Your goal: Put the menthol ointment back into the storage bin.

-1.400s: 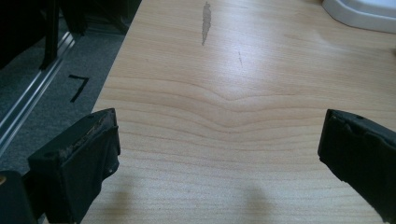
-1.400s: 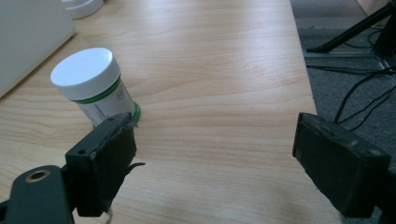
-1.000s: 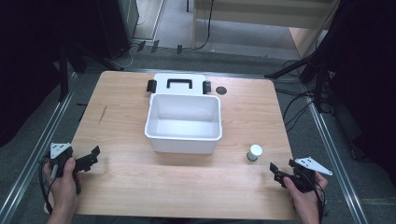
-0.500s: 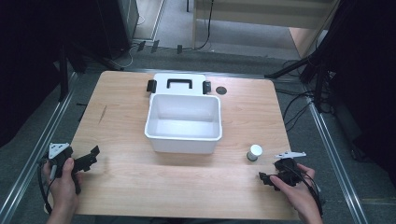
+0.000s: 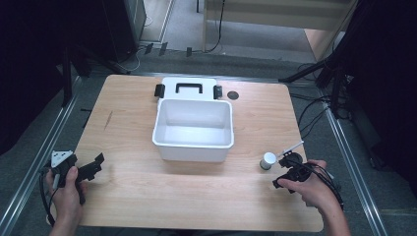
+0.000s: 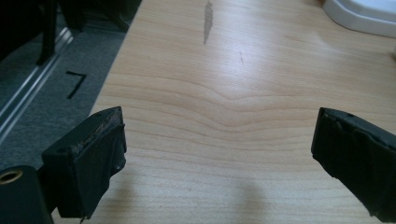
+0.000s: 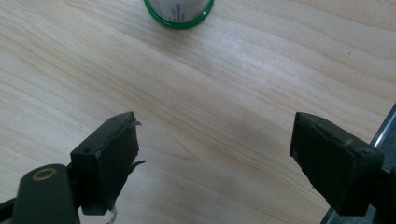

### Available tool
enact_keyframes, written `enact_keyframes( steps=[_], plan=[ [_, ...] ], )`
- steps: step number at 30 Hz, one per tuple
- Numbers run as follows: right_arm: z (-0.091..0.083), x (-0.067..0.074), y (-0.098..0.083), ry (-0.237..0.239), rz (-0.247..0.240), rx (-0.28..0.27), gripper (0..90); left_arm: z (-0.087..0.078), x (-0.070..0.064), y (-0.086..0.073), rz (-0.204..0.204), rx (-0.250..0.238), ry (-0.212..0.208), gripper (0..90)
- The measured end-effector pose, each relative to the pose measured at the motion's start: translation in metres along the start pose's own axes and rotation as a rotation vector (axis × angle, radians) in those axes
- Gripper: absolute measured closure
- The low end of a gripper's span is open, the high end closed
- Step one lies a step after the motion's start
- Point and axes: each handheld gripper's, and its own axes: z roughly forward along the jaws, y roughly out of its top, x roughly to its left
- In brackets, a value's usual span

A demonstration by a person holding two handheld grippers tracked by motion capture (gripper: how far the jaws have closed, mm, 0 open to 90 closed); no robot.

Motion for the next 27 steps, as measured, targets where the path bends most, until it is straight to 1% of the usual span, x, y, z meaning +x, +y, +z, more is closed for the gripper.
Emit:
enact_keyframes(
  steps=[1,3,4,7,8,10,11,14,16,17,18,19,20,21,22,23,24,26,27],
  plan=[
    [0.000,0.000,0.000,0.000,0.000,0.000,15.9,0.000,0.000,0.000,0.000,0.000,0.000,0.6],
    [-0.004,0.001,0.009,0.019,-0.011,0.019,17.1,0.000,-0.002,0.000,0.009,-0.002,0.004,0.0],
    [-0.005,0.002,0.011,0.023,-0.008,0.025,16.9,0.000,-0.002,0.000,0.013,-0.003,0.005,0.0],
    [-0.007,0.002,0.017,0.025,-0.013,0.035,18.2,0.000,-0.002,0.000,0.024,0.002,0.004,0.0],
    [-0.009,0.002,0.022,0.026,-0.012,0.047,18.7,0.000,-0.002,0.000,0.023,0.004,0.007,0.0],
    [-0.010,0.003,0.024,0.023,-0.016,0.049,18.8,0.000,-0.002,0.000,0.020,0.005,0.005,0.0],
    [-0.012,0.004,0.029,0.020,-0.025,0.050,19.5,0.000,-0.002,0.000,0.018,0.009,0.005,0.0],
    [-0.014,0.005,0.034,0.019,-0.027,0.055,19.7,0.001,-0.002,0.000,0.019,0.008,0.006,0.0],
    [-0.015,0.006,0.041,0.013,-0.028,0.057,21.6,0.001,-0.003,0.000,0.025,0.006,0.007,0.0],
    [-0.015,0.006,0.041,0.013,-0.028,0.057,21.6,0.001,-0.003,0.000,0.025,0.006,0.007,0.0],
    [-0.016,0.006,0.047,-0.001,-0.030,0.063,25.0,0.001,-0.003,0.000,0.024,0.006,0.009,0.0],
    [-0.016,0.006,0.047,-0.001,-0.030,0.063,25.0,0.001,-0.003,0.000,0.024,0.006,0.009,0.0],
    [-0.016,0.007,0.053,-0.001,-0.031,0.067,26.6,0.001,-0.003,0.000,0.024,0.006,0.008,0.0],
    [-0.016,0.007,0.053,-0.001,-0.031,0.067,26.6,0.001,-0.003,0.000,0.024,0.006,0.008,0.0],
    [-0.016,0.008,0.058,0.004,-0.030,0.079,27.7,0.001,-0.003,0.000,0.025,0.008,0.006,0.0],
    [-0.016,0.008,0.058,0.004,-0.030,0.079,27.7,0.001,-0.003,0.000,0.025,0.008,0.006,0.0],
    [-0.014,0.009,0.063,0.007,-0.035,0.086,28.6,0.001,-0.003,0.000,0.029,0.009,0.004,0.0],
    [-0.013,0.009,0.068,0.014,-0.027,0.091,31.9,0.001,-0.003,0.000,0.029,0.008,0.003,0.0],
    [-0.013,0.009,0.068,0.014,-0.027,0.091,31.9,0.001,-0.003,0.000,0.029,0.008,0.003,0.0]
  ],
)
